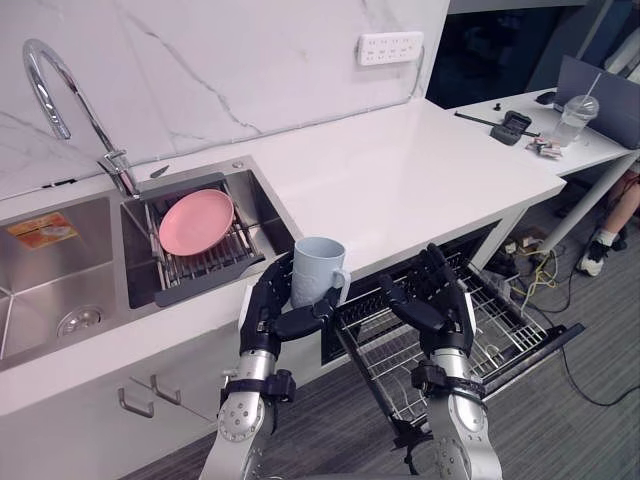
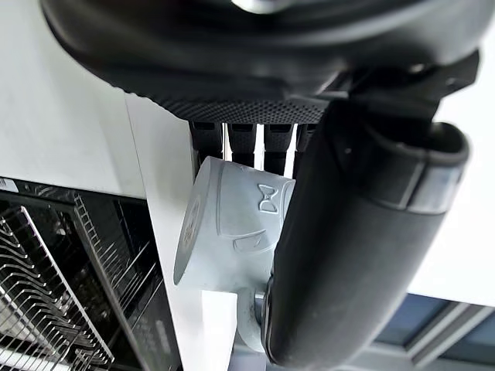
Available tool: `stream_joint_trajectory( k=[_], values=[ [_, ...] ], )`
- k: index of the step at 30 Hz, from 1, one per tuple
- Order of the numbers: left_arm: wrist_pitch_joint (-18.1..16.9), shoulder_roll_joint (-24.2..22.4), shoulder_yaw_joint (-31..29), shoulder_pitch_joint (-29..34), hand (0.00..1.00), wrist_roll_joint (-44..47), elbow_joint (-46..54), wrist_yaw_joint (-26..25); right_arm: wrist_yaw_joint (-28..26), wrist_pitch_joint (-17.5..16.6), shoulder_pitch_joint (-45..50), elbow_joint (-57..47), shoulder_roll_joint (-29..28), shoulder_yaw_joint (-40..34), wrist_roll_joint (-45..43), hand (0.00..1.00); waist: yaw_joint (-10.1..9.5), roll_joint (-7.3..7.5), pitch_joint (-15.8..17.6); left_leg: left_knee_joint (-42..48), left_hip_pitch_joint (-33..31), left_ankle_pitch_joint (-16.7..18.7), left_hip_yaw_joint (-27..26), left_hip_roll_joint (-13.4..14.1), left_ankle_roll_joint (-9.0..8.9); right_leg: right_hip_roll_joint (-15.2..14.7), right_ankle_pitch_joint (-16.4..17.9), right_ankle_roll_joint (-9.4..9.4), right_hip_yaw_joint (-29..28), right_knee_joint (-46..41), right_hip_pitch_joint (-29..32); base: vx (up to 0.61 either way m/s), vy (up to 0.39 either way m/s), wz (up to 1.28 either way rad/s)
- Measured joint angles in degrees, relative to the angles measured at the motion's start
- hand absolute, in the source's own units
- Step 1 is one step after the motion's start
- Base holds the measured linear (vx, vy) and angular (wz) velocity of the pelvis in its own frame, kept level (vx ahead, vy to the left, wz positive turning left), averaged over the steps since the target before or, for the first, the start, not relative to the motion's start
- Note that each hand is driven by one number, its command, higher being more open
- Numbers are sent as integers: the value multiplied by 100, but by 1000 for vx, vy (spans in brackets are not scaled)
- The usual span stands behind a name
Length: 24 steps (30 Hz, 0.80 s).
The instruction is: Walk over to the sink, pick up the cup, carry it to the dishwasher, place the cup inside the dishwasher, then close the dishwasher door
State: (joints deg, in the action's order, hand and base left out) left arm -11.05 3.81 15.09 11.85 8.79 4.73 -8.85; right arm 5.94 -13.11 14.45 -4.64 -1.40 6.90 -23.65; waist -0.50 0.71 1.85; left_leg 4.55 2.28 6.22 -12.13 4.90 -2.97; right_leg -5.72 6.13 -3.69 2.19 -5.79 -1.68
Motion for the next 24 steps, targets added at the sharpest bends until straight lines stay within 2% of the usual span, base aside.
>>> stream_joint_trajectory(
  k=[3, 7, 13, 24],
  values=[
    [48, 29, -12, -285, 30, -11, -215, -8, -185, 0, 0, -54, 7, 228, -218, 90, 20, 14, -15, -13, 27, -10, -156, -15, 14, -3, -123, -37, -156, 137, -2, -61, 48, -26],
    [87, 49, -90, -545, 30, -97, -304, -84, -439, 0, -15, -150, 30, 471, -290, 90, 140, 44, -39, -13, 50, -33, -212, -44, 49, -23, -192, -77, -237, 217, -1, -48, 26, -8],
    [87, 60, -290, -898, 30, -98, -305, -242, -619, 0, -36, -154, 169, 504, -427, 90, 162, 34, -92, -15, 69, -54, -265, -55, 79, -21, -269, -102, -338, 306, -12, -35, 8, -5],
    [87, 43, -331, -953, 30, -95, -326, -240, -747, 2, -126, -154, 315, 822, -419, 90, 247, 32, -131, -50, 54, -102, -269, -89, 113, -36, -368, -115, -388, 429, -18, -3, 1, 0]
  ],
)
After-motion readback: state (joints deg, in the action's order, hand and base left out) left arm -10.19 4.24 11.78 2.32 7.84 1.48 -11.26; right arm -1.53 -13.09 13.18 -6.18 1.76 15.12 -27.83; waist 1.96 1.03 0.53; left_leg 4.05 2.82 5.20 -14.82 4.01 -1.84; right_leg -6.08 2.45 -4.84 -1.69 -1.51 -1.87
